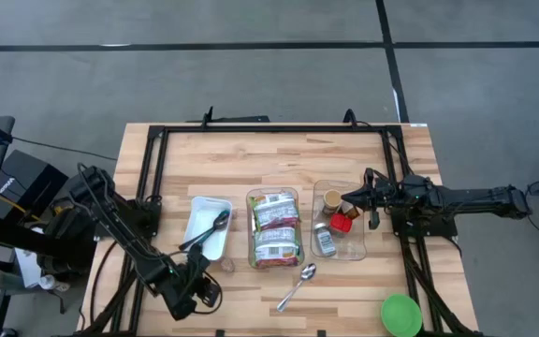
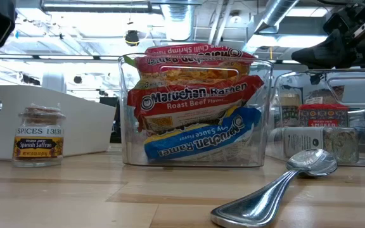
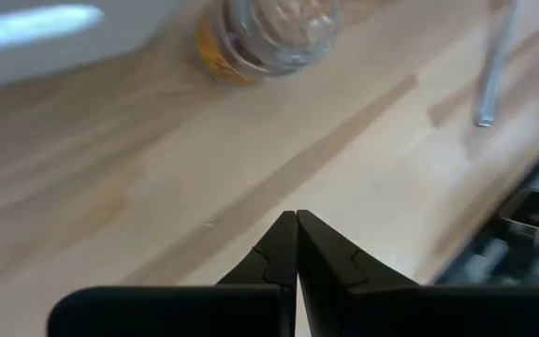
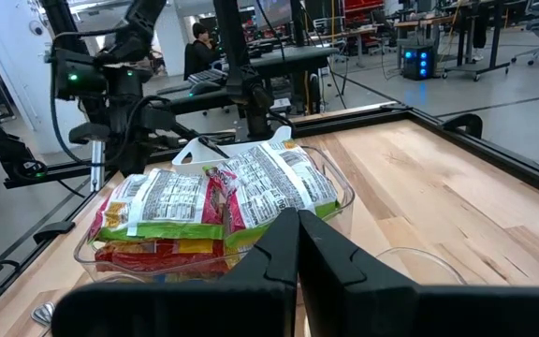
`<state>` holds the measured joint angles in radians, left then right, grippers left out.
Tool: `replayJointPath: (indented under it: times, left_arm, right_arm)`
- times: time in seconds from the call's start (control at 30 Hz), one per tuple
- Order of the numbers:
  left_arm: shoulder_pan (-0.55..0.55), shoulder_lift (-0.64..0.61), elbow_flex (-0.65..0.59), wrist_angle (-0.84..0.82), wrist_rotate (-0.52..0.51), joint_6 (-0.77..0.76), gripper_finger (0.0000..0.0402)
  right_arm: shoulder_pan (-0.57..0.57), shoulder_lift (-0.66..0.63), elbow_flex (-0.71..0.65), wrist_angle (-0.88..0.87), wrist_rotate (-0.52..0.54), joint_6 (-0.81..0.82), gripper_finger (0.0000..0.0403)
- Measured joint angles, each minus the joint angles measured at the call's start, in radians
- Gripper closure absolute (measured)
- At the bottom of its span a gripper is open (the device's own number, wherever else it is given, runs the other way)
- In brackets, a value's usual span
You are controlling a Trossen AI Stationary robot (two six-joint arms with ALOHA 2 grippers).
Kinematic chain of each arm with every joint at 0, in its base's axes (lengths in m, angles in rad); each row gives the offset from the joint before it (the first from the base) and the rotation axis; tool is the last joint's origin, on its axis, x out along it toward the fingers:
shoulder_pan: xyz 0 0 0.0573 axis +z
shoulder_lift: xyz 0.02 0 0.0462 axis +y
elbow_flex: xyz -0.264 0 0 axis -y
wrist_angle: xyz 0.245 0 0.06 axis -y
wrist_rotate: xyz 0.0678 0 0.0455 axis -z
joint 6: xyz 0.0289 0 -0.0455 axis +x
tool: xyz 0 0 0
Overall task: Pick & Place Food Item
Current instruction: Adjust the white bin on the table
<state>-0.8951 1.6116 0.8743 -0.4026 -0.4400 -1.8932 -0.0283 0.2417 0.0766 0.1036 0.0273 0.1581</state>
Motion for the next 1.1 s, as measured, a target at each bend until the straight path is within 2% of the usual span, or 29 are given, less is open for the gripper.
replayJointPath:
  times: [0.17, 0.4, 0.67, 0.97, 1.1]
  left_arm:
    - [0.005, 0.059, 0.090, -0.190, -0.019, -0.011, 0.0401]
    - [0.045, 0.063, 0.092, -0.324, -0.069, -0.023, 0.0401]
    - [0.111, 0.062, 0.084, -0.316, -0.094, 0.101, 0.0401]
    - [0.167, 0.062, 0.033, -0.316, -0.092, 0.115, 0.0401]
    - [0.186, 0.062, 0.033, -0.306, -0.095, 0.185, 0.0401]
  right_arm:
    - [0.000, 0.000, 0.000, -0.002, 0.000, 0.000, 0.0402]
    - [0.000, 0.000, 0.000, -0.007, 0.000, 0.000, 0.0402]
    - [0.000, 0.000, 0.000, -0.007, 0.000, 0.000, 0.0402]
    - [0.000, 0.000, 0.000, -0.007, 0.000, 0.000, 0.0402]
    - [0.000, 0.000, 0.000, -0.007, 0.000, 0.000, 0.0402]
